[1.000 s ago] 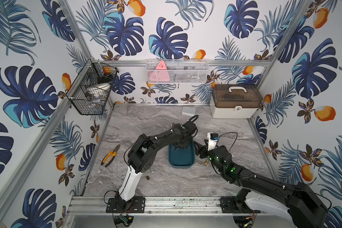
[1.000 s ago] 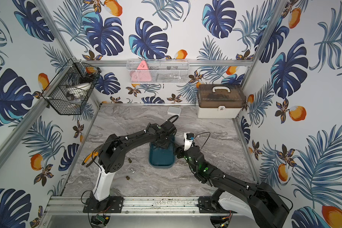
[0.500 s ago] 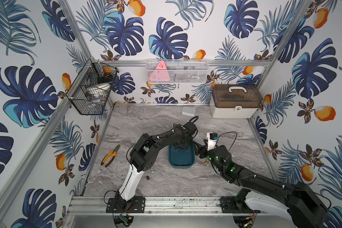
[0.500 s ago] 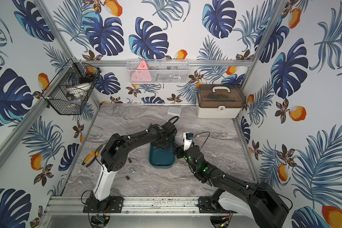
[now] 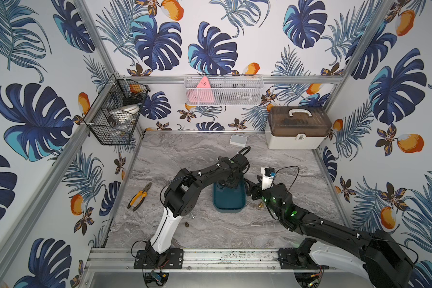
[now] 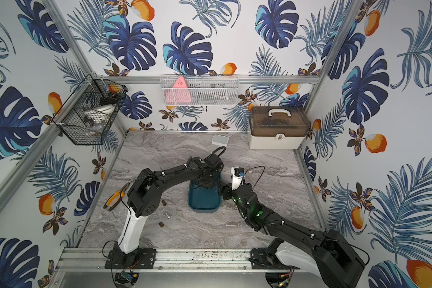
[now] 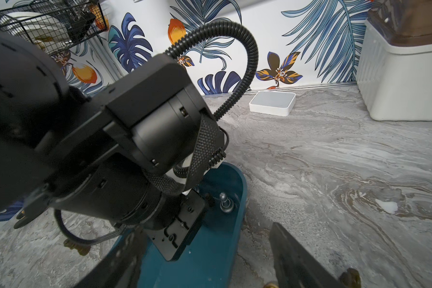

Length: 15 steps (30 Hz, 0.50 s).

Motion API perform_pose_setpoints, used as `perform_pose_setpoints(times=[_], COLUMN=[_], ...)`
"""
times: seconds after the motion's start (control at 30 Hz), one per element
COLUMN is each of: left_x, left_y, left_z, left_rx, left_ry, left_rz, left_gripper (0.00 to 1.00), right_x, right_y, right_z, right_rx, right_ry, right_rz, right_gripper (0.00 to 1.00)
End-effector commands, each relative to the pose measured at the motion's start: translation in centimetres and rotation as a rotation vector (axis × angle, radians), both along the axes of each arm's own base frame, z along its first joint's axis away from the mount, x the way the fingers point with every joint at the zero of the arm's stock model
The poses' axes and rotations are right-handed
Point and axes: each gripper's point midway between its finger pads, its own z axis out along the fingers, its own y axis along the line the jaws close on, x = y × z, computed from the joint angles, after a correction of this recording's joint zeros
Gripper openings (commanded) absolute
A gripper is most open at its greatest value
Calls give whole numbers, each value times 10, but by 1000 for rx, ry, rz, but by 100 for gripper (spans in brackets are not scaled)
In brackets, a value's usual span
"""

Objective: Put the chess pieces into the storage box
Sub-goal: Place the chess piece in the storage box.

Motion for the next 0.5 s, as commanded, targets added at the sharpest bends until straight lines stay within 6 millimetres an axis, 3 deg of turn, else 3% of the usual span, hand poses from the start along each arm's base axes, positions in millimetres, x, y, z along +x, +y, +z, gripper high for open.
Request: perform_pose_setpoints(times=[0.0, 0.47], left_x=[1, 3], left_y=[3, 1], left_z=[-4, -1], left_rx=[8, 1], left_ry=[3, -8], left_rz=[8, 7], left_gripper=[18, 26], right_x=[1, 1], right_y=[3, 5], right_z=[8, 7], right_rx=[10, 6], right_ry=[-22, -20], right_rz=[11, 21], right_gripper=[80, 80])
